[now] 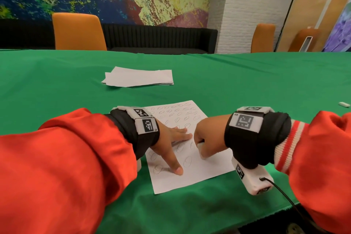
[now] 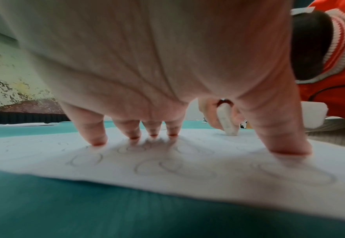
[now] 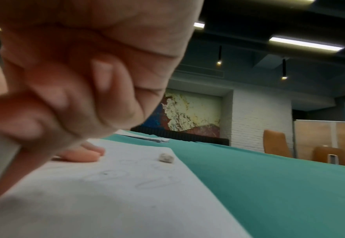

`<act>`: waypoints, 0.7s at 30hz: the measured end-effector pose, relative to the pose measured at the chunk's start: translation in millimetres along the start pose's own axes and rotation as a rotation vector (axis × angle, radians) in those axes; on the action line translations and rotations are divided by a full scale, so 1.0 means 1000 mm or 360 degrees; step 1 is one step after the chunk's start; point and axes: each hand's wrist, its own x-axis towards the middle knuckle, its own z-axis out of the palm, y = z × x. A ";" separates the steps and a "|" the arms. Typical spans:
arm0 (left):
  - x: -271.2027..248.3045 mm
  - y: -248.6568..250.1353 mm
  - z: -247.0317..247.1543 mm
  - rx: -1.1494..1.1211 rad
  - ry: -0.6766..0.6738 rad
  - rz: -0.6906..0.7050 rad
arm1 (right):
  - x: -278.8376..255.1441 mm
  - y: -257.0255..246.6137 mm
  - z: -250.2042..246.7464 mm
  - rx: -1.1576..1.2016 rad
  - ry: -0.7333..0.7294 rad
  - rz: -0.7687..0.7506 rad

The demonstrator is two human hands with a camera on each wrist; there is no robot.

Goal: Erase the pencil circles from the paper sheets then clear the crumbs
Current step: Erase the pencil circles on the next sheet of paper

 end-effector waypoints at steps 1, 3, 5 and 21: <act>0.000 0.000 0.000 -0.0011 0.0002 0.0008 | 0.000 -0.002 0.000 -0.0008 -0.0024 -0.0019; 0.001 -0.001 0.000 -0.0018 -0.0002 0.0011 | 0.000 -0.001 -0.002 0.0034 -0.0051 0.0007; 0.002 -0.001 0.000 -0.0013 -0.0004 0.0002 | 0.001 0.004 -0.003 0.0067 -0.0020 0.0068; 0.002 -0.002 0.001 -0.0028 -0.0001 0.0009 | 0.004 0.002 -0.001 0.0102 -0.0098 0.0020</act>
